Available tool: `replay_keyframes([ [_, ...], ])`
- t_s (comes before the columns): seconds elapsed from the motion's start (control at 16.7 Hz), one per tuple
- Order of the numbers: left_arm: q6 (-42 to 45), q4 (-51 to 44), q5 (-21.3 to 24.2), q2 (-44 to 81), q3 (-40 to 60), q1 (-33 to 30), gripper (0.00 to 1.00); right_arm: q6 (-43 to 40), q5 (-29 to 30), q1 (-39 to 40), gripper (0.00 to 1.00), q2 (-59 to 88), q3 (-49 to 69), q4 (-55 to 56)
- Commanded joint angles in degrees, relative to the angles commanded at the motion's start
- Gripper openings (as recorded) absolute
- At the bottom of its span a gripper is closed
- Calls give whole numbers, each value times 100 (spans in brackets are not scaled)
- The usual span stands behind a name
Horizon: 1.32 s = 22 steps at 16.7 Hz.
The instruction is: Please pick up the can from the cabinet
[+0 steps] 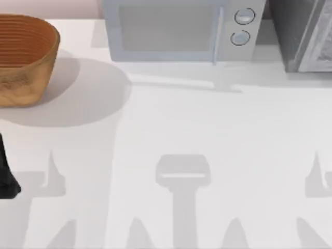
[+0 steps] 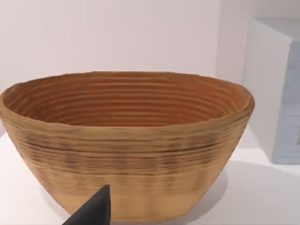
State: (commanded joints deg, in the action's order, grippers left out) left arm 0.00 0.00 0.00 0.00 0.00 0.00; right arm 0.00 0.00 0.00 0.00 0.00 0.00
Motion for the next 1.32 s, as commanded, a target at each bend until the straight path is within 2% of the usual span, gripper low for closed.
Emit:
replay_keyframes([
  [0.24, 0, 0, 0, 0, 0, 0, 100, 3, 34, 16, 100, 163, 181, -43],
  [0.48, 0, 0, 0, 0, 0, 0, 100, 13, 184, 136, 100, 1088, 1271, -324],
  [1.32, 0, 0, 0, 0, 0, 0, 100, 72, 936, 886, 100, 6343, 8380, -1997],
])
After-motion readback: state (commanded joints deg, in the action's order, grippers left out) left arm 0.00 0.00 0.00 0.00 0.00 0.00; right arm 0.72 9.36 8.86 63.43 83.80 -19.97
